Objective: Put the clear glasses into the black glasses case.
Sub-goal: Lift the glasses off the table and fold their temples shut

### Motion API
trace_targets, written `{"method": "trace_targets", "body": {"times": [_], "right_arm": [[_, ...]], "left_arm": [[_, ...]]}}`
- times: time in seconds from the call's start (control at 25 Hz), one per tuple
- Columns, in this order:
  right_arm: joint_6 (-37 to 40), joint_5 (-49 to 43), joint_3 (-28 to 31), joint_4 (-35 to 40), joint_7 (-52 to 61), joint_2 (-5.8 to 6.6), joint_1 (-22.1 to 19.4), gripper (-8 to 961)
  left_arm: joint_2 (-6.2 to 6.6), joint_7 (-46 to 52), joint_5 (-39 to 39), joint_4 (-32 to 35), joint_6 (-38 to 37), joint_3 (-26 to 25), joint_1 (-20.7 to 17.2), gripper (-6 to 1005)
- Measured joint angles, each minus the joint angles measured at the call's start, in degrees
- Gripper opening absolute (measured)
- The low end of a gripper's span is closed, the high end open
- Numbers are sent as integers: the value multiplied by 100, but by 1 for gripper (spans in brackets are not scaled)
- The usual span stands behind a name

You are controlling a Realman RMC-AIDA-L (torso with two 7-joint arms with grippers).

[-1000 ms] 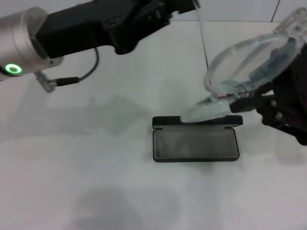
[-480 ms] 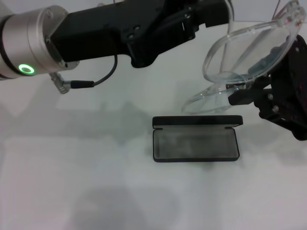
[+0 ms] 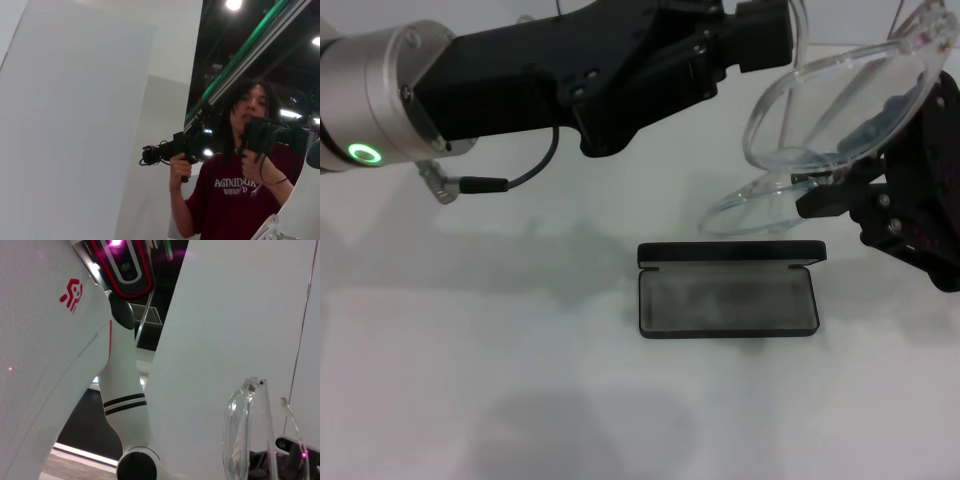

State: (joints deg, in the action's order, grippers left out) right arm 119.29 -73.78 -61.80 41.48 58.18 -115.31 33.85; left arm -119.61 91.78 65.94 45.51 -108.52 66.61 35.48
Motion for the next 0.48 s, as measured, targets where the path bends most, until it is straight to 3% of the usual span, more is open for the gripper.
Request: {"method": "trace_targets", "body": {"times": [0.48], "right_arm": [[8, -5, -48, -9, 6, -8, 31, 53]], "left_arm": [[-8, -200, 55, -53, 409, 21, -27, 34]]}}
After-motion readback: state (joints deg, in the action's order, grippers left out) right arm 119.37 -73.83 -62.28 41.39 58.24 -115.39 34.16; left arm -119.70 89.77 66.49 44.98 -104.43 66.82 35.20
